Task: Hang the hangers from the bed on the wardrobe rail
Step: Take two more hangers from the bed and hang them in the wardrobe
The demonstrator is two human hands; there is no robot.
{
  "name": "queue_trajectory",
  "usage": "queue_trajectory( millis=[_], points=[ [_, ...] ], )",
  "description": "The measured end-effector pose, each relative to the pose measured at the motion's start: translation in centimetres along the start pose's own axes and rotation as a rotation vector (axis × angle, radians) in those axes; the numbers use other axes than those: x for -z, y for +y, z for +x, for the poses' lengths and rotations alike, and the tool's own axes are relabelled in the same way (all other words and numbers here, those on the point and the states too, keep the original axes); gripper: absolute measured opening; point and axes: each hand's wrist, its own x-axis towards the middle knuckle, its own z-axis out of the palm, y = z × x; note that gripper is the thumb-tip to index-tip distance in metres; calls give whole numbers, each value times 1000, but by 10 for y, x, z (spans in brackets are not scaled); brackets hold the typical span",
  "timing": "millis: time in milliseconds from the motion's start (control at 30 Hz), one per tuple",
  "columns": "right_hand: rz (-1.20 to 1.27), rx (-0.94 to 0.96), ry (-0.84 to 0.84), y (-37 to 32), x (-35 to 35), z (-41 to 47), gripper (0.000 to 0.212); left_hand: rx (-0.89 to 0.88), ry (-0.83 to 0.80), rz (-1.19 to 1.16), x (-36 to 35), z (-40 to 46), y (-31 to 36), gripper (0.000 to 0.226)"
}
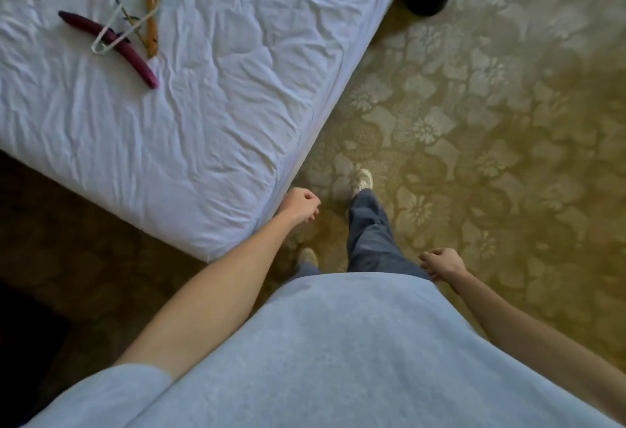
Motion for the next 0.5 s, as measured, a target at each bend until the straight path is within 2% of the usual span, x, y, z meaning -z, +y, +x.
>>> queue_trajectory(
  millis=[233, 500],
  points=[
    [-109, 178, -33, -177, 95, 66, 25, 271, 83, -118, 34, 38, 47, 21],
    [-201, 552, -133, -416, 127, 79, 27, 420, 130, -209, 67, 60, 87, 27]
  ],
)
